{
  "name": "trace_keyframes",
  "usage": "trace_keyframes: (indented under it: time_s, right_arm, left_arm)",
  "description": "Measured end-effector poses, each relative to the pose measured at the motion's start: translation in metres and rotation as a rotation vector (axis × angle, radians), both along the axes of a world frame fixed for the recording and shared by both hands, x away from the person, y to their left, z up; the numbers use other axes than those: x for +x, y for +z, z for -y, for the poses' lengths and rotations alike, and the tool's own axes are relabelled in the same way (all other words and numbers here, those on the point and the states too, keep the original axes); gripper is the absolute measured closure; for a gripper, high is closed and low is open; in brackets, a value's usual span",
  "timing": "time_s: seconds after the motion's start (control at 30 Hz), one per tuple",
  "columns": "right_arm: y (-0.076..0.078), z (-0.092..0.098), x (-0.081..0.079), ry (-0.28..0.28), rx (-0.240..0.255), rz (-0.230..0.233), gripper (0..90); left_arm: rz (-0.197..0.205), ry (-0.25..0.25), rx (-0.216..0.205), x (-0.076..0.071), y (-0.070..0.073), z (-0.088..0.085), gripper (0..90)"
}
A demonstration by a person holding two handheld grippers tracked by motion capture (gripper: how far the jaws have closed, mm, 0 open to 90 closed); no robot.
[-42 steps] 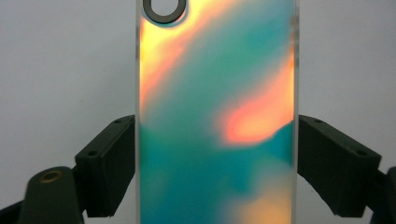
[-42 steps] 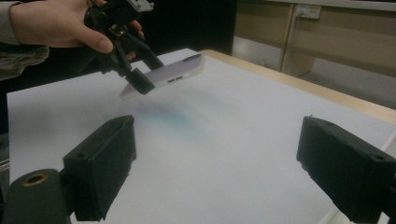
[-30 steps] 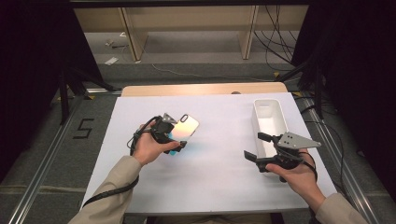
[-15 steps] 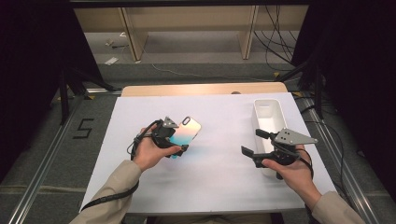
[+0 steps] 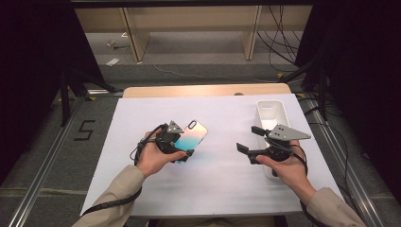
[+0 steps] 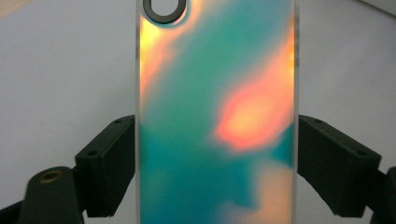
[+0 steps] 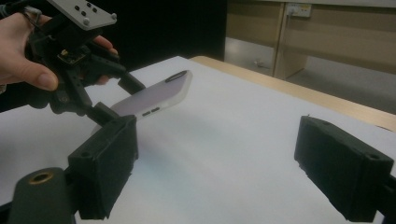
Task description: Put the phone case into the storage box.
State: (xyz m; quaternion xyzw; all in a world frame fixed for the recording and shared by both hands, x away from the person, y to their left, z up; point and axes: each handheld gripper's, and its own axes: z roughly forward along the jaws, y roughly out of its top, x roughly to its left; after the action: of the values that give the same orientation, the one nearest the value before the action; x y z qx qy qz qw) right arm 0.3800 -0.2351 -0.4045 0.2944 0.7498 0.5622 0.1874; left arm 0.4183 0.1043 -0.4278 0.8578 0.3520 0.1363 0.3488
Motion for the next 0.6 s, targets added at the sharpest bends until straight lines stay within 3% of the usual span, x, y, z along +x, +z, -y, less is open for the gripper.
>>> trace_keyframes:
  time_s: [0.6]
  right_arm:
    - [0.001,-0.019,0.014,0.009,-0.007,-0.012,14.5]
  left_arm:
    - [0.008,-0.025,-0.011,-0.007,0.001,0.009,17.1]
